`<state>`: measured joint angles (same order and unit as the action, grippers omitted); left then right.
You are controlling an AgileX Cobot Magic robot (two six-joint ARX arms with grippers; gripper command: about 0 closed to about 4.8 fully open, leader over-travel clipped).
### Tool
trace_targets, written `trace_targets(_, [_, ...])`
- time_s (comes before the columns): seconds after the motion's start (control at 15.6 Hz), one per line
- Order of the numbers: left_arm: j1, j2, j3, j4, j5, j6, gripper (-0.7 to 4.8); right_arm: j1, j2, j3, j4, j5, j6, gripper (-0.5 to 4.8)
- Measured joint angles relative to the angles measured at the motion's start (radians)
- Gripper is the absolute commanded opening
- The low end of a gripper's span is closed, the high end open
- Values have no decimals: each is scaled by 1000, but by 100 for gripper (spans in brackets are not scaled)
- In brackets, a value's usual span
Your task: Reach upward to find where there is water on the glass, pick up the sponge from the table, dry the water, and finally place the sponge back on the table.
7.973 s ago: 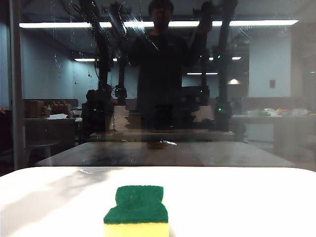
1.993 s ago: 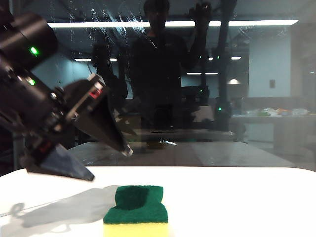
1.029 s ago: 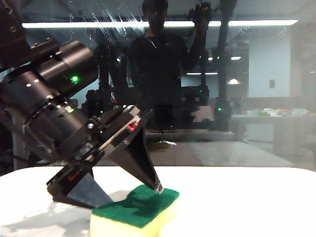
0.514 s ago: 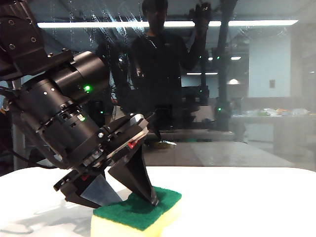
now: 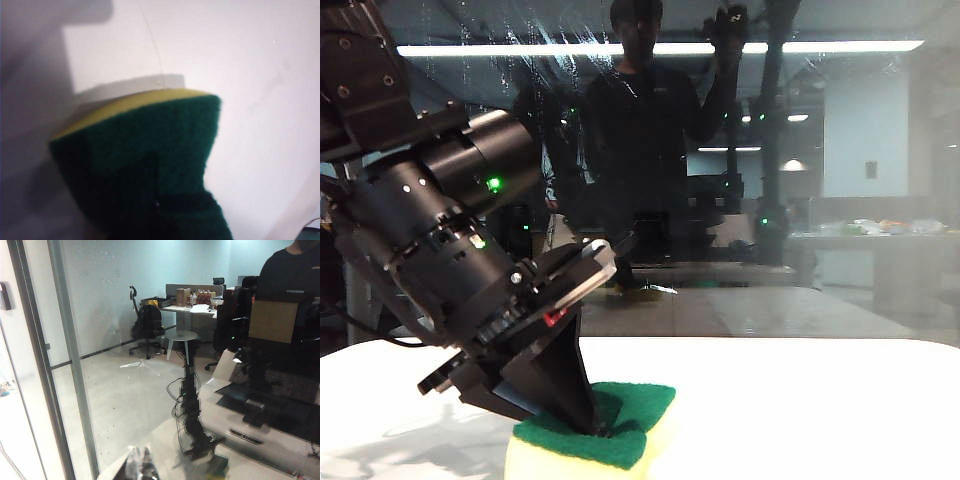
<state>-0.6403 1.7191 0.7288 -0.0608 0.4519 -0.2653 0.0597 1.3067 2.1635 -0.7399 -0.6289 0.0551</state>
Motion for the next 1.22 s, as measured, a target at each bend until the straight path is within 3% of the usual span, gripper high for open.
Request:
trace_targets(0.26, [0,-110,56,-56,-19,2,-5,0,0,0,0,0,0,-1])
trace_targets(0.45, [0,-243,184,-56,-20,3,-5,0,0,0,0,0,0,-1])
trace_targets(0.77, [23,-351,655,-112,-65,129,-5,0,0,0,0,0,0,-1])
trace_targets(0.96, [57,-349,929,-174,-183,252,-5,0,0,0,0,0,0,-1])
trace_targets(1.22, [182,-282,1184,-164,-207,281,-5,0,0,0,0,0,0,-1])
